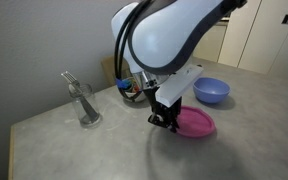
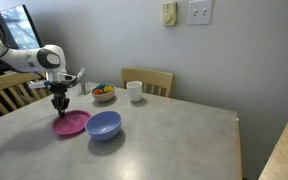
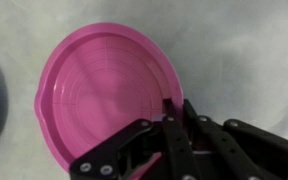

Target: Place the lid on the bowl then put it on the table

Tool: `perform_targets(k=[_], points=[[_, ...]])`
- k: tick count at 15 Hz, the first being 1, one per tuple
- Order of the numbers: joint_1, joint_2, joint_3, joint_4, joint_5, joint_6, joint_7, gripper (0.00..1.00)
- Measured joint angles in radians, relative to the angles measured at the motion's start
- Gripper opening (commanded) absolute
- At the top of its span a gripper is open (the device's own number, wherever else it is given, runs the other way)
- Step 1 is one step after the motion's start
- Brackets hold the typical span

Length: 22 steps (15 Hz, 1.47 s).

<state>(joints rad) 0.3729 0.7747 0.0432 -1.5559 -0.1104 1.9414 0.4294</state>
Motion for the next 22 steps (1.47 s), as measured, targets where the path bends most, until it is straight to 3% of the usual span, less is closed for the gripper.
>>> perform_targets(k=[13,17,22], points=[[0.046,-0.001,-0.016,0.225,-0.068,-0.461,0.162,0.03],[0.040,-0.001,-0.026,0.240,-0.091,-0.452,0.162,0.03],[-0.003,-0.017,-0.056,0.193,-0.114,-0.340,0.150,0.03]])
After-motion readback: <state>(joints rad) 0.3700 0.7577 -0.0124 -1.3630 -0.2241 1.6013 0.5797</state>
